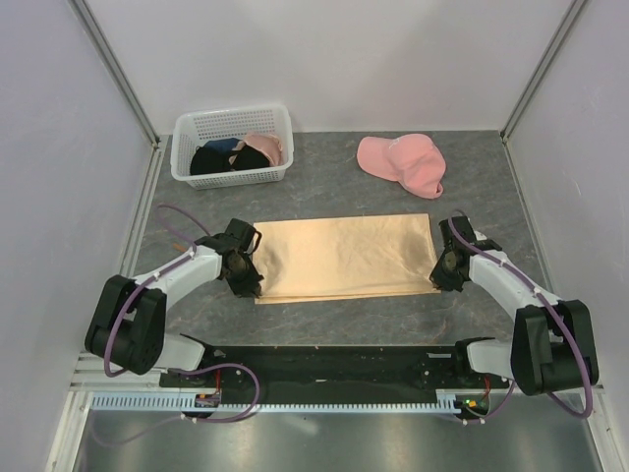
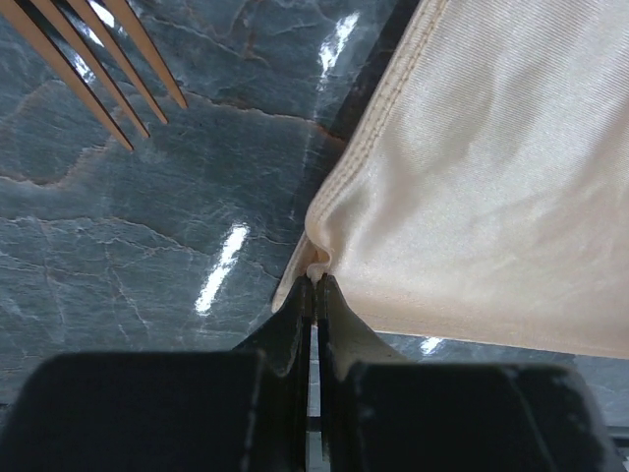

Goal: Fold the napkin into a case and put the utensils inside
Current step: Fold and flatten the napkin at the center of the board.

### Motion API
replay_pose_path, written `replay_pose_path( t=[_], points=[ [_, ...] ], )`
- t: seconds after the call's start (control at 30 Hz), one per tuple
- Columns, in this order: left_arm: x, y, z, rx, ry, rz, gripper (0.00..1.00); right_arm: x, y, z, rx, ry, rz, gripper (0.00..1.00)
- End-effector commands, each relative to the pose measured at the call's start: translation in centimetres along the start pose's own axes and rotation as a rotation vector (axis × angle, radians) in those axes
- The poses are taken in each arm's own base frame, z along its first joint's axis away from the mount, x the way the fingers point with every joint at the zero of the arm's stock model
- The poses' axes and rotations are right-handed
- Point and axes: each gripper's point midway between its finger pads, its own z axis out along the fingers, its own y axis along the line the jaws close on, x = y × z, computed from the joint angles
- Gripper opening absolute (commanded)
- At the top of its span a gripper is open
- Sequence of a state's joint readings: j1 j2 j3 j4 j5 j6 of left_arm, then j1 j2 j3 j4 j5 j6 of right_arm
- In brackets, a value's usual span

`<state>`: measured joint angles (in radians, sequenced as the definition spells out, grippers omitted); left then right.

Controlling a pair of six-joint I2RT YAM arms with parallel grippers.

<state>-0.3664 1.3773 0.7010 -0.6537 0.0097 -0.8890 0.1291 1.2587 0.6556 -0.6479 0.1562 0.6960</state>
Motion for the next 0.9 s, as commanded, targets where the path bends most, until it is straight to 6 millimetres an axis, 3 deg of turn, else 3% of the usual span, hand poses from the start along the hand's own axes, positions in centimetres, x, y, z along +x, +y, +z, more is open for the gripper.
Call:
replay_pose_path(
  t=[0.0, 0.4, 0.87],
  points=[
    [0.2, 2.1, 0.9, -0.099, -0.007, -0.026, 0.02, -0.3, -2.0, 1.0, 0.104, -0.036, 0.003, 0.0],
    [0.8, 3.0, 1.4, -0.121, -0.001, -0.047, 0.02, -0.4, -2.4, 1.4, 0.132, -0.044, 0.001, 0.0],
    [0.8, 2.8, -0.6, -0.045, -0.065, -0.103, 0.02, 0.0, -2.4, 1.8, 0.125, -0.034, 0.006, 0.02]
  ],
)
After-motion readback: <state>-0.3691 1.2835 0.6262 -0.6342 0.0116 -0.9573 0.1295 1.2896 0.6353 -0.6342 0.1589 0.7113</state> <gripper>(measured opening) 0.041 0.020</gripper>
